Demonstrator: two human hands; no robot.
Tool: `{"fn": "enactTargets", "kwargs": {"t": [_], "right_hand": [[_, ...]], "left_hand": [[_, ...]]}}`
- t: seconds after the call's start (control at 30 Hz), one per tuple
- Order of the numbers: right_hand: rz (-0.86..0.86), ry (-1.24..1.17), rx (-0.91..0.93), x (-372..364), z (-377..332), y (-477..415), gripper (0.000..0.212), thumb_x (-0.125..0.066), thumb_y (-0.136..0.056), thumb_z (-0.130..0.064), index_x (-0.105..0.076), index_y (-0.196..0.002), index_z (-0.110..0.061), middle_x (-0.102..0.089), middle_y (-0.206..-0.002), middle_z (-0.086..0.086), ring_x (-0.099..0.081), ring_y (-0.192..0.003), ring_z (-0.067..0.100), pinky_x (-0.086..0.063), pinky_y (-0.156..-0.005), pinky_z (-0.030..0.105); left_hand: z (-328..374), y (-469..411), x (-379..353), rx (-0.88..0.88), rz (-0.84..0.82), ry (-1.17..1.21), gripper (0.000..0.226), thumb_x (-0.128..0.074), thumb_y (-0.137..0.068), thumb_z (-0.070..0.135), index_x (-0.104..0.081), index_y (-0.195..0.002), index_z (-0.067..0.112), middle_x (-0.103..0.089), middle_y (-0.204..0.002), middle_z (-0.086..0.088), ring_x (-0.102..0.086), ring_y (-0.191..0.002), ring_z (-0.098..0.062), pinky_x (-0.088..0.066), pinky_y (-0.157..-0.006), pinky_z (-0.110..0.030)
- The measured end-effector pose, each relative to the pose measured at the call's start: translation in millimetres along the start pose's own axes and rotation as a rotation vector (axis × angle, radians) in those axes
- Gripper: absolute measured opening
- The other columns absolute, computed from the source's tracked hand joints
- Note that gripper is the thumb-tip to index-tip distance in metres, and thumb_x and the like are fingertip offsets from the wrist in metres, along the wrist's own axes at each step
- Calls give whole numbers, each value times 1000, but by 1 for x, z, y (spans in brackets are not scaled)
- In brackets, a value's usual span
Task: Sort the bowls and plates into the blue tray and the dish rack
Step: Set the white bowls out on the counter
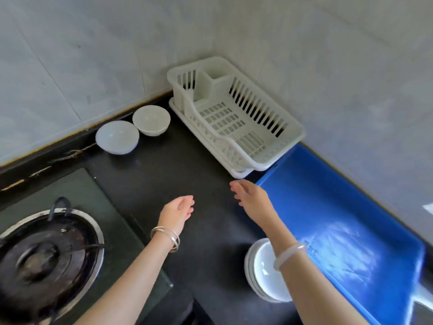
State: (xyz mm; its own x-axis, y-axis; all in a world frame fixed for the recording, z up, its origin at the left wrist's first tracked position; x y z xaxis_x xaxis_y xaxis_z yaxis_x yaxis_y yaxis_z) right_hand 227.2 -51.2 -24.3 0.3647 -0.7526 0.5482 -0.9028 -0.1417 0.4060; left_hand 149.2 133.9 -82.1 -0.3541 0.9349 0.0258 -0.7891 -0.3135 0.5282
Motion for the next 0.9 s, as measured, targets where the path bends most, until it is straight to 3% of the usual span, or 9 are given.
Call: {"fn": "enactTargets", "kwargs": {"t": [0.13,0.23,0.33,0.53,0.7,0.9], "right_hand": [[166,205,-74,50,60,60,22,-52,-94,-31,-65,-111,-26,-66,-109,-3,-60,-101,17,-43,-79,26],[207,336,-115,65,96,96,30,-57,-91,-29,-60,-121,-25,-61,-119,0,-58,-105,21,-39,-78,25],[207,357,-173,66,121,117,38,-60,-88,-26,-55,-125,-22,-58,-123,0,-55,-107,22,-38,-80,27],[312,394,-281,68,135,129,16,-51,-86,-12,-58,-99,-7,-65,-95,12,-54,-81,28,-36,-62,29],[326,591,-256,70,123,128,17,-43,-93,-13,-57,-98,-5,-64,-91,13,-52,-74,30,-33,-59,27],[390,572,-179,79,117,139,21,-46,-95,-24,-57,-83,-12,-66,-88,10,-44,-70,26,-30,-61,27]], "left_hand": [[-15,39,-51,-130,-152,-380,26,-52,-91,21,-65,-113,14,-68,-113,-5,-63,-102,-18,-49,-96,-33],[-27,67,-87,-203,-262,-540,28,-56,-89,25,-63,-115,21,-67,-112,5,-60,-95,-5,-44,-83,-14],[-36,86,-108,-225,-315,-605,32,-57,-88,27,-60,-120,23,-65,-115,7,-58,-92,-3,-42,-82,-16],[-41,96,-120,-287,-268,-730,34,-56,-89,28,-58,-122,20,-58,-117,2,-56,-89,-7,-45,-81,-21],[-42,99,-123,-286,-239,-752,38,-57,-88,25,-54,-126,22,-55,-121,3,-54,-87,-6,-44,-78,-19],[-44,98,-119,-242,-231,-712,32,-52,-91,27,-58,-122,19,-57,-120,0,-58,-94,-12,-50,-88,-29]]}}
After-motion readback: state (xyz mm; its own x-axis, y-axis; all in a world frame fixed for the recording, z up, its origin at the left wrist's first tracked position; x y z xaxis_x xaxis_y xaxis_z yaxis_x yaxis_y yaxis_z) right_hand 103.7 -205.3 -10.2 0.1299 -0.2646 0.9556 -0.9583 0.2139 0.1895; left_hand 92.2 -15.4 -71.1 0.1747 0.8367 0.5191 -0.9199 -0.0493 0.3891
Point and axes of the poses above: each hand's wrist, its own y-axis away from the middle knuckle, its own x-axis out of the back of the hand, z = x × y, the point moved 6 cm from there along -y, towards the middle knuckle
